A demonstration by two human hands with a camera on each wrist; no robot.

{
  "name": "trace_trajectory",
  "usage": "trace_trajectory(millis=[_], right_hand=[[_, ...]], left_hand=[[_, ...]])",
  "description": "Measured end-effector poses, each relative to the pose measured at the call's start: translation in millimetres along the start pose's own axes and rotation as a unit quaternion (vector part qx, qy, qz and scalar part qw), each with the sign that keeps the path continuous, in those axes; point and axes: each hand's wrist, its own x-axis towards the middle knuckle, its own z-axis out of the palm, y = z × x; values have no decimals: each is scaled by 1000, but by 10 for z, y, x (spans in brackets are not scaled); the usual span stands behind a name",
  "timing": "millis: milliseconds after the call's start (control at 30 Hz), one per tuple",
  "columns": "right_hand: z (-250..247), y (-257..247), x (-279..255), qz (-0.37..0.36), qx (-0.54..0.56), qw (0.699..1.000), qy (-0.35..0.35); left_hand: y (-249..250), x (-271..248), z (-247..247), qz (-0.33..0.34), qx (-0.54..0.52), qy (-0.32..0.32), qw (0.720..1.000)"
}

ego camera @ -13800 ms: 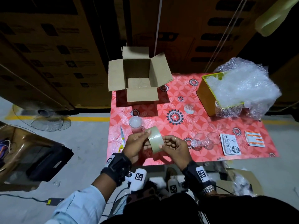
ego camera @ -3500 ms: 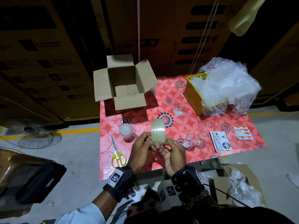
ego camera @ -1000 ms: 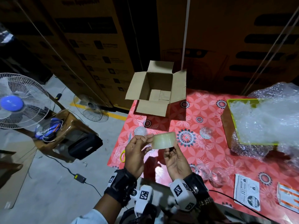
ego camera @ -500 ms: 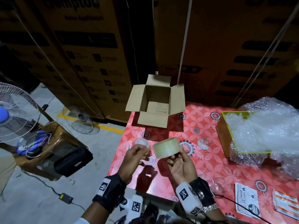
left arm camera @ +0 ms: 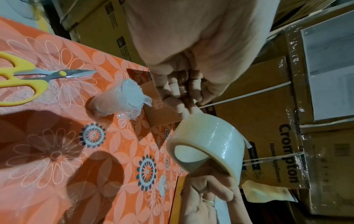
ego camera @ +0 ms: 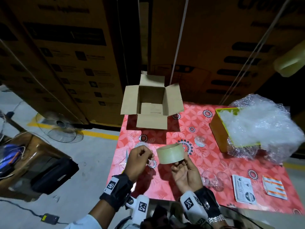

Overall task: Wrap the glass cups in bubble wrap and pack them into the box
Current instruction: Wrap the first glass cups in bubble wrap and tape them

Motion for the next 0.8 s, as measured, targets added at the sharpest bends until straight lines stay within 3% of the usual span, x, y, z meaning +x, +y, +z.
trace_trajectory(millis=[67, 233, 467, 633, 800], right_hand=[[1, 27, -46, -11, 7, 1000, 0], [-42, 208, -93, -39, 7, 999, 14], [-249, 416, -87, -134, -82, 985, 71], [-273, 521, -123, -162, -149, 969, 111], [-233, 535, -177, -153, -161, 971, 91]], left_hand=[[-31, 31, -3, -34, -49, -2, 998], [-98, 59, 39, -72, -75, -102, 989], [-254, 100, 46, -71, -112, -59, 989], [-366, 146, -13, -59, -70, -75, 993], [-462, 235, -150, 1, 61, -180, 982]])
